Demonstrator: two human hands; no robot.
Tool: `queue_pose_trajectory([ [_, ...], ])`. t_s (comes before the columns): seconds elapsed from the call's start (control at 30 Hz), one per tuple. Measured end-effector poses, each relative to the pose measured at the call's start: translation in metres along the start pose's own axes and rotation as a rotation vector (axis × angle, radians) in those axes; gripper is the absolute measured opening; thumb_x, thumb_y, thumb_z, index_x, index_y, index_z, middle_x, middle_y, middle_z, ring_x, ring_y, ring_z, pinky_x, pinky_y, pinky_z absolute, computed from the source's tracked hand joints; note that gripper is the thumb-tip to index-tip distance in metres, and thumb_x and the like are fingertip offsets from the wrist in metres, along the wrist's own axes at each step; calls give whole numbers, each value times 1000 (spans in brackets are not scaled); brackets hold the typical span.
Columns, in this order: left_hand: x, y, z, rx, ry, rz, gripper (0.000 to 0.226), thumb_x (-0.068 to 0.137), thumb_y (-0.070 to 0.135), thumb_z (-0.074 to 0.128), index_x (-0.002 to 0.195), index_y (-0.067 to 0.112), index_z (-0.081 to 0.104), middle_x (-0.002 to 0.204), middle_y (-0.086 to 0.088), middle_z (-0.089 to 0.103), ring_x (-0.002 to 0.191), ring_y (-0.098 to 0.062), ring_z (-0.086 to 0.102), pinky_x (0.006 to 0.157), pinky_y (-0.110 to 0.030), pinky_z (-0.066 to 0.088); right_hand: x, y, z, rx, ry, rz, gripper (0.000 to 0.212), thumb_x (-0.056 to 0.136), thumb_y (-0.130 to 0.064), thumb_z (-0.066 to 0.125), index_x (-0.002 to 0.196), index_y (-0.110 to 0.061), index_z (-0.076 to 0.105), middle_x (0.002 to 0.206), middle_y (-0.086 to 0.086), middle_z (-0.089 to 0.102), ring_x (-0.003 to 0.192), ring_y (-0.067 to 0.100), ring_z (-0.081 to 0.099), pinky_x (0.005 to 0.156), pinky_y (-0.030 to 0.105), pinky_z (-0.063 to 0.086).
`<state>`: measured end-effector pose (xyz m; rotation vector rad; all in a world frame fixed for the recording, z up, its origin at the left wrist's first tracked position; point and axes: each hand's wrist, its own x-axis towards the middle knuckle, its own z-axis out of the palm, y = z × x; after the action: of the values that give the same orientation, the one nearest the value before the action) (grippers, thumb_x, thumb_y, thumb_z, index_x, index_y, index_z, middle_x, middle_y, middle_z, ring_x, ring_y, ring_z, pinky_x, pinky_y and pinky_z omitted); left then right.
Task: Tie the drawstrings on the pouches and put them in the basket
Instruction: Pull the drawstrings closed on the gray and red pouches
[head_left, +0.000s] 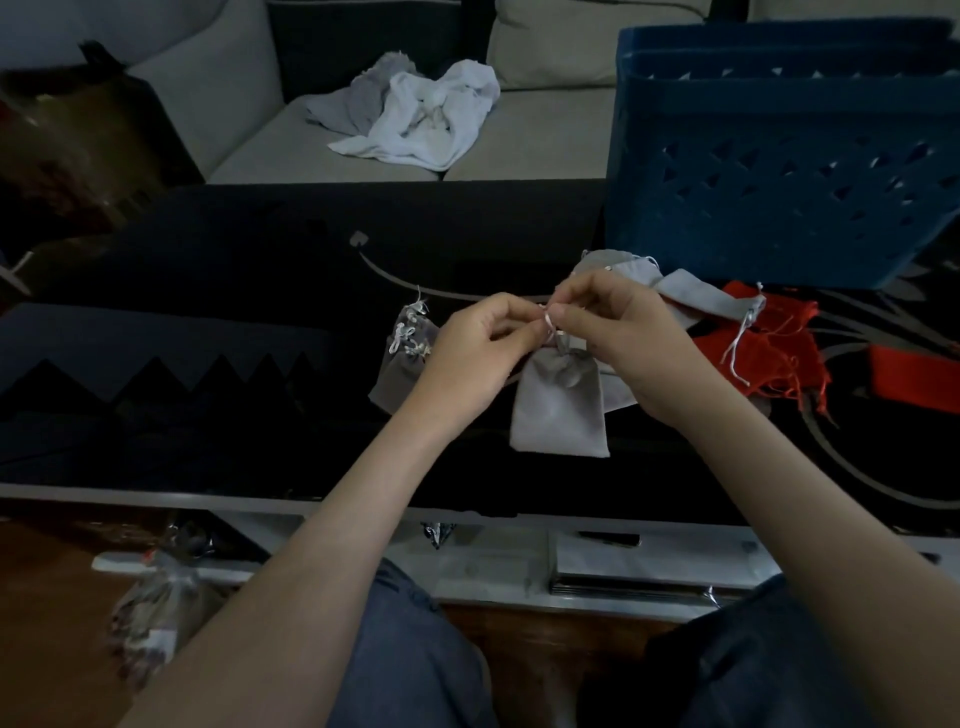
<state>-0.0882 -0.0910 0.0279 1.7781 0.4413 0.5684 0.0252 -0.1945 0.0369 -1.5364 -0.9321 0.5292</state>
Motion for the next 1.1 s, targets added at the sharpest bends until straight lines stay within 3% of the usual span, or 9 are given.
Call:
queue_pose_trajectory([
  [0.1,-2,3,0,-10,-35,-15,11,94,17,58,99,16,67,84,4,71,77,2,65,65,-10,46,0,0,0,-4,17,-8,10,90,-8,61,84,-17,61,75,-5,58,68,2,51,60,13,43],
  [0.23,-4,4,3,50,-36,18,10,89,18,64,98,15,69,87,0,72,83,-6,67,76,-15,50,1,0,-1,-19,20,0,9,89,-12,62,84,-20,62,75,-6,57,69,2,50,60,13,42],
  [0.33,-4,4,6,94,-24,30,7,89,14,64,89,14,71,81,3,70,76,-2,63,73,-15,47,1,-2,1,-18,-5,-4,9,88,-9,62,84,-17,62,74,-8,57,63,-4,49,56,9,40],
  [0.57,-4,6,7,-126,-12,-76,14,90,7,61,77,10,67,60,11,61,54,6,54,53,-8,40,-3,-10,-5,78,21,-12,16,97,-7,46,102,-17,58,80,5,55,51,-3,46,49,10,36],
  [0.7,-2,5,6,-257,12,-103,18,95,9,54,79,11,64,59,12,59,54,5,52,51,-9,40,-4,-6,-5,-147,-17,-63,19,94,-10,54,113,-8,56,82,1,59,68,6,55,64,14,45],
  [0.83,-1,5,3,-329,58,-89,22,97,11,49,80,10,63,68,9,64,64,-1,58,61,-15,46,-1,3,-5,-493,-91,-98,18,93,-21,57,108,-13,62,92,0,64,88,12,60,80,26,46],
  [0.97,-5,14,3,-396,27,-61,21,100,8,43,89,3,60,68,9,62,49,4,53,53,-10,42,0,2,-6,-528,-80,-143,16,94,-23,55,102,-12,65,90,-1,64,87,8,58,77,20,43],
  [1.03,-6,17,3,-422,36,-50,22,100,9,42,89,4,61,72,4,61,47,4,52,55,-12,44,1,1,-8,-545,-83,-152,13,94,-22,56,93,-13,65,82,-9,60,77,-3,55,70,8,40],
  [1.1,-5,18,2,-418,41,-63,22,100,10,43,89,7,62,73,2,60,47,3,52,55,-12,45,2,1,-11,-573,-118,-142,11,93,-20,57,85,-16,64,73,-14,55,66,-12,51,64,5,37],
])
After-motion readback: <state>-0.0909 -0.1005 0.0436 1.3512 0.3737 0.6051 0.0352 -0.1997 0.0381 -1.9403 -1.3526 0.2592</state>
